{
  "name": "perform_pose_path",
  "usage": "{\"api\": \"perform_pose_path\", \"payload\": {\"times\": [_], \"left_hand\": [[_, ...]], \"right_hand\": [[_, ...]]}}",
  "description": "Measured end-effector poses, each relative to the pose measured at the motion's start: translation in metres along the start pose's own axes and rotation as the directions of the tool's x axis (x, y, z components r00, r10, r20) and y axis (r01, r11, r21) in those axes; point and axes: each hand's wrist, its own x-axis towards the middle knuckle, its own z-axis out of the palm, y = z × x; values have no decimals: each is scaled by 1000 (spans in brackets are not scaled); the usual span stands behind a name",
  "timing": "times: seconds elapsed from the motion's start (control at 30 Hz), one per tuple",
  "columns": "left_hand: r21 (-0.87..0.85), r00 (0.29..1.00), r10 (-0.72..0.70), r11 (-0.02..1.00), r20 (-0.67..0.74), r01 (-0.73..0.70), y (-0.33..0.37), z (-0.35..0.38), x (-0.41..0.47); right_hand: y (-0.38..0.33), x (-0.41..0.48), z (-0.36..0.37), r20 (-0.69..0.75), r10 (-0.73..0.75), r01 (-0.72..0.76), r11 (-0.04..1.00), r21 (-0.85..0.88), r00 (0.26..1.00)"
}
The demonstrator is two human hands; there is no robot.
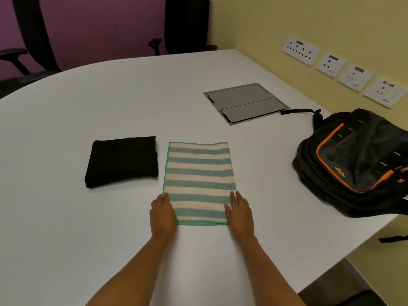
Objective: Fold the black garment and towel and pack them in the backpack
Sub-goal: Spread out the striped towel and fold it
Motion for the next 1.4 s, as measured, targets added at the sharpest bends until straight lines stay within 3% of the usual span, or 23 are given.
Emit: {"api": "perform_pose_path", "payload": {"times": [0.13,0.23,0.33,0.5,0.6,0.67,0.77,0.87,1.13,1.4], "left_hand": [[-88,982,-191,978,1,191,9,-8,-9],[-167,963,-259,949,68,267,20,-20,-10],[-238,967,-232,938,106,251,27,-34,-6],[-417,958,-128,879,257,229,39,-62,15],[-504,939,-42,835,342,221,52,-83,28],[-450,929,40,882,368,141,56,-95,36],[-204,934,126,977,336,-58,56,-103,47],[-97,946,175,983,271,-154,55,-106,54],[-234,976,131,968,173,-88,68,-93,91],[-366,1000,-11,931,-7,8,88,-51,153]], "right_hand": [[-3,-9,-6,-78,219,-188,938,291,973],[-4,-6,-18,46,343,-319,809,493,938],[3,4,-35,116,380,-368,702,610,918],[10,15,-82,122,236,-238,565,790,964],[4,20,-114,142,87,-165,419,893,986],[1,24,-129,226,-28,-200,372,907,974],[5,34,-140,308,-135,-199,515,834,942],[5,46,-141,264,-122,-131,631,765,957],[-3,102,-128,47,-32,-4,792,610,998],[-30,181,-87,-210,40,72,862,502,977]]}}
